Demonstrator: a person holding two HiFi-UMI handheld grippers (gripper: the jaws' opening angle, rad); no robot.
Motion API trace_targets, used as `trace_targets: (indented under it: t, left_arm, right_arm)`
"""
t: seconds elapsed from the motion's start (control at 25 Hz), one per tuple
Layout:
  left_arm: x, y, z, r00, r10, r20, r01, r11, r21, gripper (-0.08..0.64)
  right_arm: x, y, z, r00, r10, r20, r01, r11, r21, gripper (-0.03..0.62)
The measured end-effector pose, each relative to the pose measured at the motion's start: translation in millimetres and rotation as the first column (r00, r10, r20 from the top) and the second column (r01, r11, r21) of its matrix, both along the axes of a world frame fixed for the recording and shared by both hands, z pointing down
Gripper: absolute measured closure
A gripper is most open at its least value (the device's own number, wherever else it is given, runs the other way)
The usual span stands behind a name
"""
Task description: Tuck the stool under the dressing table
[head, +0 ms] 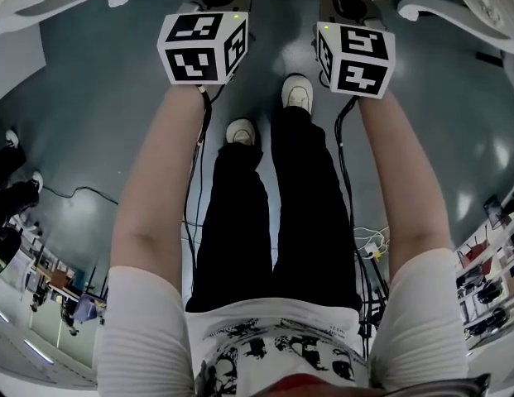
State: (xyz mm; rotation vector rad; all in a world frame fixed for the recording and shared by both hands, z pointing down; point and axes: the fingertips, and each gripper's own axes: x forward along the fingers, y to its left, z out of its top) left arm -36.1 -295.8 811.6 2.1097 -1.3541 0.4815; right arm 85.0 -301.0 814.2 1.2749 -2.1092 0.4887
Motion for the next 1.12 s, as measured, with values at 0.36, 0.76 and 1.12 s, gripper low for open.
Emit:
trace_targets:
  t: [0.36, 0.76, 1.12]
  left_arm:
    - [-1.4, -23.6, 0.1, 0.999, 0.018, 0.028, -0.018, 1.000, 0.024, 0.543]
    - [-16.9, 31.1, -59.4, 1.000, 0.025, -0.007, -0.025, 1.000, -0.001, 0.543]
    - [-26.7, 52.2, -251.6, 0.998, 0.063, -0.025, -0.058, 0.985, 0.165, 0.543]
  right_arm:
    - [-1.3, -27.8, 1.0, 0.999, -0.043, -0.013, 0.043, 0.999, -0.009, 0.575]
    - [-5.1, 38.9, -54.1, 0.997, 0.058, 0.057, -0.054, 0.997, -0.062, 0.575]
    - [-42.7, 53.8, -249.2, 0.983, 0.045, 0.176, -0.057, 0.996, 0.067, 0.575]
